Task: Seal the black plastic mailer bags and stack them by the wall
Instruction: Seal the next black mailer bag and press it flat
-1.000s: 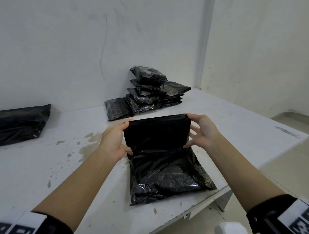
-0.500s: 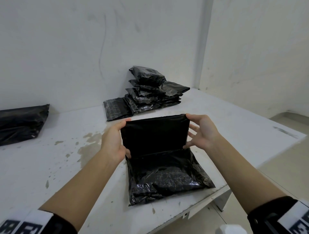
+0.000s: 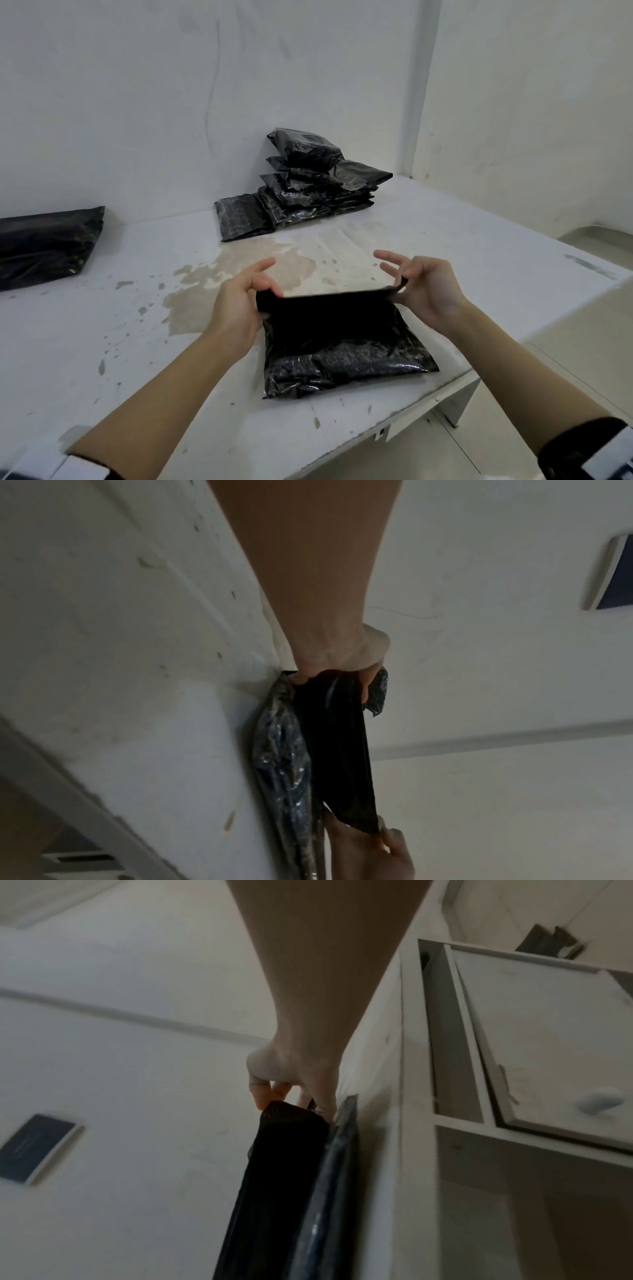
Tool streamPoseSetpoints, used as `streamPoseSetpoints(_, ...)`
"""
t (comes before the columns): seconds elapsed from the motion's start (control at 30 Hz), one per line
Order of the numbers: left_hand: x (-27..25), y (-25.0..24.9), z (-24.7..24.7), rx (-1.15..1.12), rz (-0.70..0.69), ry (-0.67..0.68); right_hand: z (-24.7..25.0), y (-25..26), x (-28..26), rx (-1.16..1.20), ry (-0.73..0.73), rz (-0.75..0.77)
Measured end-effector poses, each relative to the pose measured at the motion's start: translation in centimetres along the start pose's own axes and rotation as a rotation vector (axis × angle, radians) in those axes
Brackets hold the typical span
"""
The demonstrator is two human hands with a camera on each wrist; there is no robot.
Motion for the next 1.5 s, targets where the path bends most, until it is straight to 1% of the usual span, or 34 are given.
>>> streamPoseSetpoints(0.1,-0.6,0.7,0.4,0.262,-0.085,0.162,0.4,-1.0,-0.4,-0.127,0.099,0.078)
streamPoseSetpoints(0.2,-1.0,1.1,0.1,0.511,-0.163,0.33,0.8,-1.9,-0.6,-0.382,0.186,0.167)
streamPoseSetpoints(0.3,-1.0,1.8,0.0,0.66,-0.191,0.419,0.5,-2.3,-1.0,-0.625,0.223,0.235)
streamPoseSetpoints(0.37,-1.1,2.1,0.1,0.735,-0.218,0.471,0.5,-2.4,-1.1,-0.694,0.216,0.227)
streamPoseSetpoints(0.43,-1.4,2.2,0.3,0.798,-0.236,0.517,0.5,-2.4,-1.4,-0.783,0.233,0.261)
streamPoseSetpoints(0.5,-1.5,2.1,0.5,0.825,-0.237,0.512,0.8,-2.2,-1.8,-0.945,0.234,0.343)
streamPoseSetpoints(0.57,-1.7,2.1,0.9,0.894,-0.229,0.438,1.4,-2.1,-2.2,-1.141,0.208,0.445)
streamPoseSetpoints(0.6,-1.8,2.1,0.9,0.975,-0.22,0.399,1.6,-1.9,-2.5,-1.208,0.186,0.447)
streamPoseSetpoints(0.63,-2.0,2.1,0.7,1.076,-0.203,0.368,1.6,-1.6,-2.8,-1.249,0.168,0.411)
streamPoseSetpoints(0.7,-2.7,1.7,-0.2,1.295,-0.154,0.305,1.1,-1.0,-3.4,-1.358,0.144,0.291)
streamPoseSetpoints(0.77,-3.1,0.9,-1.5,1.488,-0.132,0.263,-0.3,-0.9,-3.7,-1.607,0.174,0.131)
streamPoseSetpoints(0.83,-3.1,0.8,-3.0,1.648,-0.164,0.325,-2.0,-1.3,-3.5,-1.853,0.255,0.011)
streamPoseSetpoints(0.87,-3.0,1.1,-3.7,1.692,-0.171,0.371,-2.8,-1.7,-3.4,-1.919,0.281,-0.014)
streamPoseSetpoints(0.9,-3.1,1.5,-4.1,1.699,-0.153,0.398,-3.5,-2.1,-3.3,-1.943,0.298,-0.019)
streamPoseSetpoints(0.97,-3.0,2.5,-4.0,1.603,-0.062,0.38,-3.8,-3.1,-3.2,-1.882,0.307,-0.02)
streamPoseSetpoints(1.03,-3.0,3.5,-3.2,1.447,0.01,0.324,-2.9,-3.9,-3.3,-1.699,0.29,0.004)
streamPoseSetpoints(1.1,-3.1,4.1,-2.8,1.423,0.026,0.285,-1.7,-4.3,-3.4,-1.51,0.285,0.055)
streamPoseSetpoints(1.17,-3.2,4.3,-2.8,1.415,0.041,0.255,-0.8,-4.5,-3.4,-1.441,0.32,0.092)
streamPoseSetpoints(1.23,-3.4,4.5,-3.0,1.392,0.066,0.234,-0.3,-4.6,-3.1,-1.491,0.364,0.132)
streamPoseSetpoints(1.3,-3.6,4.5,-2.9,1.364,0.082,0.243,-0.2,-4.4,-2.7,-1.559,0.397,0.14)
streamPoseSetpoints(1.37,-3.9,4.5,-2.5,1.361,0.073,0.287,-0.2,-4.4,-2.4,-1.605,0.428,0.12)
streamPoseSetpoints(1.5,-4.3,4.2,-0.8,1.445,0.052,0.415,0.1,-4.4,-2.2,-1.661,0.447,0.055)
Point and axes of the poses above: each hand's wrist, its own x-axis towards the middle knuckle, its own z-axis out of the back of the hand, y = z × x, the point moved 3 cm from there along x, towards the middle knuckle, and after that the axes turned 5 degrees about y, right-handed, at the moved point
